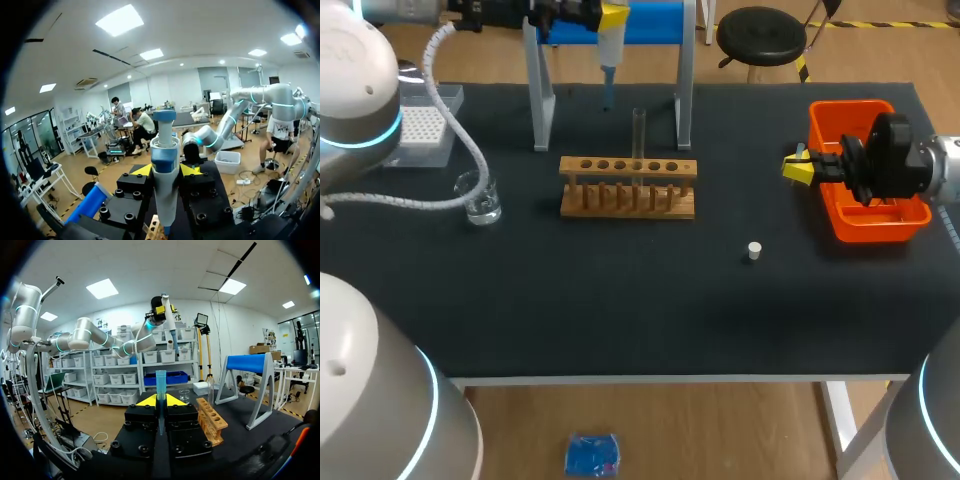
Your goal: Invert the test tube, pick up the pipette, mount the tip to pipette, aspirate from beaker and dispense into the tube, eject the tip, return the pipette, and cap with the stopper.
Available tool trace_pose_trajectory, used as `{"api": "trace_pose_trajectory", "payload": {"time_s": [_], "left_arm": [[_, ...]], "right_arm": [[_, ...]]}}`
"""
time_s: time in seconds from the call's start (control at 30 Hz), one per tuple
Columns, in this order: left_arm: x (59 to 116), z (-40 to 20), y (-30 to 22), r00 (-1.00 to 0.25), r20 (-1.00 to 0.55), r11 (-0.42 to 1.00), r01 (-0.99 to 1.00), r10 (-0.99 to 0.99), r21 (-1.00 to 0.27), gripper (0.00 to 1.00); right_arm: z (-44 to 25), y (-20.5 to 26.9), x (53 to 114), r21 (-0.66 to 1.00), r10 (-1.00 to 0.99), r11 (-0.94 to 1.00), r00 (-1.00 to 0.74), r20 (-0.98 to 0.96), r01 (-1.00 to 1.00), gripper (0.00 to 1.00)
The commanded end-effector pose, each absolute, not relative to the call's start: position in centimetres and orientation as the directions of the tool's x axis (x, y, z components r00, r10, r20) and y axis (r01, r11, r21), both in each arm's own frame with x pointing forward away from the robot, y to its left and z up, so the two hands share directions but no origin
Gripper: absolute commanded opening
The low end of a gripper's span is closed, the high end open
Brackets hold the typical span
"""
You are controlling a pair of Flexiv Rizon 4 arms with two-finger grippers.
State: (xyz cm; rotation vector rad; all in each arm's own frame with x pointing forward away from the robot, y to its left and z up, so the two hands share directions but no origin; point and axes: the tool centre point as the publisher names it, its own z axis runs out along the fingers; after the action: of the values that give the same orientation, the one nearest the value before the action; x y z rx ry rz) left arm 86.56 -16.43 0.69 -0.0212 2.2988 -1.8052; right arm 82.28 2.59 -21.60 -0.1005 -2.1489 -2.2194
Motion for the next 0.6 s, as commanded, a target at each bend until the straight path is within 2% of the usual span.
{"api": "trace_pose_trajectory", "payload": {"time_s": [0.03, 0.2, 0.37, 0.6], "left_arm": [[86.6, 0.0, -17.6, -0.978, -0.147, 0.148, 0.126, -0.147, -0.981, 0.00], [86.2, -0.4, -18.2, -0.988, -0.068, 0.118, 0.052, -0.141, -0.992, 0.00], [85.8, -1.1, -18.7, -0.996, 0.006, 0.146, -0.019, -0.089, -0.989, 0.00], [85.4, -1.6, -18.9, -0.997, 0.020, 0.150, -0.032, -0.078, -0.988, 0.00]], "right_arm": [[-21.6, 2.5, 82.3, 0.996, 0.008, -0.032, -0.997, 0.082, 0.081, 0.00], [-21.6, 2.5, 82.3, 0.996, 0.008, -0.032, -0.997, 0.082, 0.081, 0.00], [-21.6, 2.5, 82.3, 0.996, 0.008, -0.032, -0.997, 0.082, 0.081, 0.00], [-21.6, 2.5, 82.3, 0.996, 0.008, -0.032, -0.997, 0.082, 0.081, 0.00]]}}
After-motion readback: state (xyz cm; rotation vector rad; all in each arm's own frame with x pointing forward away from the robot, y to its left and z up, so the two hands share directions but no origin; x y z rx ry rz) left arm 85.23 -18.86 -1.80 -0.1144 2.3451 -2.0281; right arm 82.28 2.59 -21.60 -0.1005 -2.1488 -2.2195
